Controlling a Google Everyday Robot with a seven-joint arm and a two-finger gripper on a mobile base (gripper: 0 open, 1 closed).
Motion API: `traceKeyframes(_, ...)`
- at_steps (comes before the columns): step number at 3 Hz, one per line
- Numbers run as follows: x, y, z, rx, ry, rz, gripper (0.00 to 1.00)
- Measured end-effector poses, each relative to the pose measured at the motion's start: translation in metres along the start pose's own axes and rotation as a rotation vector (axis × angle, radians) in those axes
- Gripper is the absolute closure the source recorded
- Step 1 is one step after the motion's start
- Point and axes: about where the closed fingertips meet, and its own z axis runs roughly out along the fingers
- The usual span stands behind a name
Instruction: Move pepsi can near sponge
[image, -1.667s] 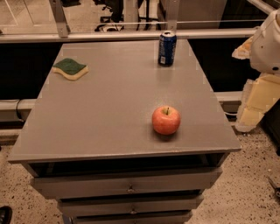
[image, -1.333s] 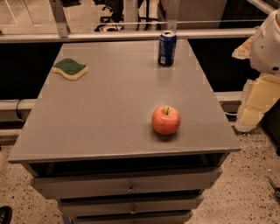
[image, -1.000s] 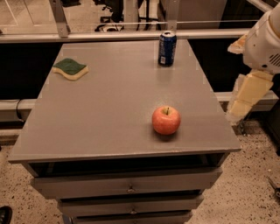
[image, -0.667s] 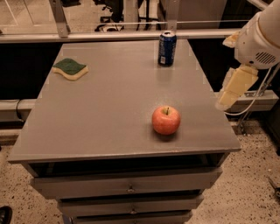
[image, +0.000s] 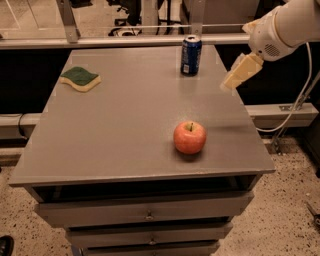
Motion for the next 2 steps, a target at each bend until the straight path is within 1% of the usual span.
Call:
traceKeyframes(1, -0.016, -0.028, 0.021, 0.03, -0.139, 0.078, 0.0)
traceKeyframes(2, -0.014, -0.033, 0.037, -0.005, -0.163, 0.247, 0.0)
